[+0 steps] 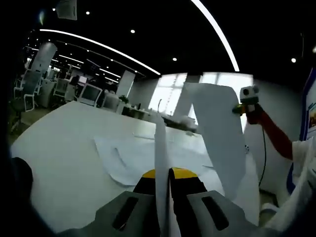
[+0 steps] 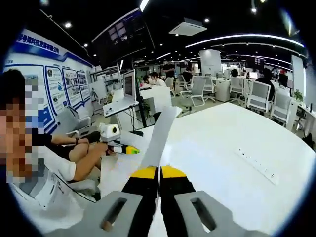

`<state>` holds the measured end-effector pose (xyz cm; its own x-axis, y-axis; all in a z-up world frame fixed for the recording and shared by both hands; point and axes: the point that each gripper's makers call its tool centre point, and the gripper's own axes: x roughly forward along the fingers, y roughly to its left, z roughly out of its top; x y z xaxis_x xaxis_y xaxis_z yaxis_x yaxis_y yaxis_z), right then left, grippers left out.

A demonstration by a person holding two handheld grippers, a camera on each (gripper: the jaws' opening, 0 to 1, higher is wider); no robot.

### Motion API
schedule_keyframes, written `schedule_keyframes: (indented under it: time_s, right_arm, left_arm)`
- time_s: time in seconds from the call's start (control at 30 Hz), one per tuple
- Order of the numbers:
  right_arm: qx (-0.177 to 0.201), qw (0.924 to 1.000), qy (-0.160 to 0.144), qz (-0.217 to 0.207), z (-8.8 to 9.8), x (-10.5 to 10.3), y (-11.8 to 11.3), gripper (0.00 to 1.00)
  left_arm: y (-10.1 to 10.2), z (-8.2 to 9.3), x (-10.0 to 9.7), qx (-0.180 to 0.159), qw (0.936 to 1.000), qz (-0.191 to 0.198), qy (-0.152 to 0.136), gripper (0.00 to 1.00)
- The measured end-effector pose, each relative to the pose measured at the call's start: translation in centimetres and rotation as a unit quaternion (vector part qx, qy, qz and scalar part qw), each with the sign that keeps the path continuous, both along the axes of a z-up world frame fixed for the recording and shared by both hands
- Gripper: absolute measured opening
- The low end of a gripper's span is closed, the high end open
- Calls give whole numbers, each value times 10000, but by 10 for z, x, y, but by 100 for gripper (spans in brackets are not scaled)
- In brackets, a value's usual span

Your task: Organize the stack of printing papers by aligning and flattening the scattered papers on the table

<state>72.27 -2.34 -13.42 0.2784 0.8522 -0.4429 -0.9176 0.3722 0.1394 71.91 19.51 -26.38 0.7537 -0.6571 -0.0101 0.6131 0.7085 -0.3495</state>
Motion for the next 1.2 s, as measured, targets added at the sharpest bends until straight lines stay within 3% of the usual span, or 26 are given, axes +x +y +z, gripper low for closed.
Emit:
schedule_keyframes:
  time_s: [0.33,0.6,0.67,0.87,1.2]
  right_arm:
    - [-34,9999,41,-103,-15,14,-1,0]
    - [179,9997,121,145,-13,4,14,0]
    - [195,9997,-17,161,-13,6,16,0]
    - [87,9996,275,17,-31,17,14,0]
    - [515,9987,3,49,-27,24,19,0]
  left_arm:
    - [0,-6,8,-48,9999,-67,76,6]
    - [-5,-3,20,-124,9999,-114,29,6]
    - [-8,-3,23,-121,9998,-146,7,6]
    - [-12,-6,31,-233,9995,-215,-29,6]
    - [-10,-4,33,-276,9994,-167,-121,6]
